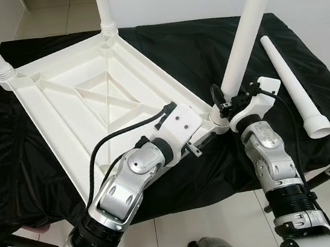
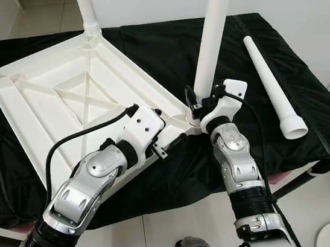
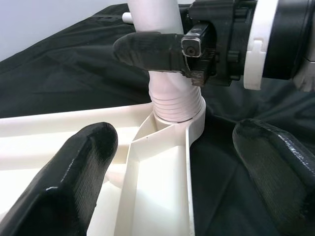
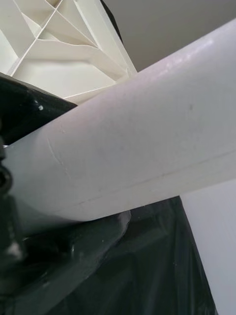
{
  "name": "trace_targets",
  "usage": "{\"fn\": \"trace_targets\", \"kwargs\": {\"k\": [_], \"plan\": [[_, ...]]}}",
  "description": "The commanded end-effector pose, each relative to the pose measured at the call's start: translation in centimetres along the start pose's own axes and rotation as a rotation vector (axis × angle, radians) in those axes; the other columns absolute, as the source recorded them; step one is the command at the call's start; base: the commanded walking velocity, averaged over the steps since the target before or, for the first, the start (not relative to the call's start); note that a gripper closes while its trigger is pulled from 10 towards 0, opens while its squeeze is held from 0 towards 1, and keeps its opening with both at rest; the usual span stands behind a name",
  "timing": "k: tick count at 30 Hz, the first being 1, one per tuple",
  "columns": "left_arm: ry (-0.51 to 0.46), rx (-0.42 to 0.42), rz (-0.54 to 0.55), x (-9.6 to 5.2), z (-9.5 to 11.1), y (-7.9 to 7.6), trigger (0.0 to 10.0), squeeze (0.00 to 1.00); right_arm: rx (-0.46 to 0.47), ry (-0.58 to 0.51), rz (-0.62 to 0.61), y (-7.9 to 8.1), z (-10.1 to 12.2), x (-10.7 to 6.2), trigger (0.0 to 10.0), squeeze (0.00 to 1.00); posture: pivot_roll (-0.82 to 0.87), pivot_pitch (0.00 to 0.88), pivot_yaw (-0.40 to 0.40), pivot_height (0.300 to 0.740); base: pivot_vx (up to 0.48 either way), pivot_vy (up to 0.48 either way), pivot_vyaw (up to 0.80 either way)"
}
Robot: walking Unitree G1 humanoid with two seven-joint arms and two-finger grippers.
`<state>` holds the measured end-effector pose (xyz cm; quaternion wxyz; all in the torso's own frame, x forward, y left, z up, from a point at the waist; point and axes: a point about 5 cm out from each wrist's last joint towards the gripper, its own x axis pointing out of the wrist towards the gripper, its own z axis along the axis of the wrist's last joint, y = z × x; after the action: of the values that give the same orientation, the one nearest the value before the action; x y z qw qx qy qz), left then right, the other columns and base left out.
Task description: Building children table
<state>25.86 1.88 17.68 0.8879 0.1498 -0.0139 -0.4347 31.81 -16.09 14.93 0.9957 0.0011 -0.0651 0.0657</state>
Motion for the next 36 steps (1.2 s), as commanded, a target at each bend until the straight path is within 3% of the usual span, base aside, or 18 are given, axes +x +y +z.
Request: {"fn": "trace_targets", "kwargs": {"k": [1, 7, 12, 20, 24, 26, 30, 36], "plan": [[-0.011, 0.021, -0.035, 0.0, 0.4, -0.3, 10.0, 0.0, 0.005, 0.157, -0.024, -0.4, -3.3, -1.2, 10.0, 0.0, -0.09, 0.052, -0.018, 0.74, 0.0, 0.0, 0.0], [-0.01, 0.02, -0.033, -0.1, 0.3, -0.4, 10.0, 0.0, 0.045, 0.105, -0.028, -0.2, -3.2, -2.2, 10.0, 0.0, -0.09, 0.048, -0.019, 0.74, 0.0, 0.0, 0.0], [-0.008, 0.021, -0.043, -0.2, 0.3, -0.5, 10.0, 0.0, 0.184, 0.054, -0.075, -0.4, -3.3, -3.3, 10.0, 0.0, -0.09, 0.046, -0.01, 0.74, 0.0, 0.0, 0.0], [-0.005, 0.024, -0.052, -0.2, 0.2, -0.6, 10.0, 0.0, 0.198, 0.072, -0.131, -1.3, -3.8, -3.4, 10.0, 0.0, -0.1, 0.046, -0.006, 0.74, 0.0, 0.0, 0.0], [-0.005, 0.025, -0.054, -0.2, 0.2, -0.6, 10.0, 0.0, 0.099, 0.144, -0.104, -1.0, -4.0, -2.6, 10.0, 0.0, -0.09, 0.044, -0.005, 0.74, 0.0, 0.0, 0.0], [-0.005, 0.025, -0.054, -0.2, 0.2, -0.6, 10.0, 0.0, 0.099, 0.144, -0.104, -1.0, -4.0, -2.6, 10.0, 0.0, -0.09, 0.044, -0.005, 0.74, 0.0, 0.0, 0.0], [-0.003, 0.025, -0.05, -0.3, 0.2, -0.6, 10.0, 0.0, -0.03, 0.167, 0.004, 0.0, -3.4, -1.5, 10.0, 0.0, -0.09, 0.043, -0.011, 0.74, 0.0, 0.0, 0.0], [-0.001, 0.022, -0.043, -0.3, 0.2, -0.6, 10.0, 0.0, -0.08, 0.157, 0.057, 0.7, -3.0, -0.9, 10.0, 0.0, -0.08, 0.049, -0.018, 0.74, 0.0, 0.0, 0.0]]}}
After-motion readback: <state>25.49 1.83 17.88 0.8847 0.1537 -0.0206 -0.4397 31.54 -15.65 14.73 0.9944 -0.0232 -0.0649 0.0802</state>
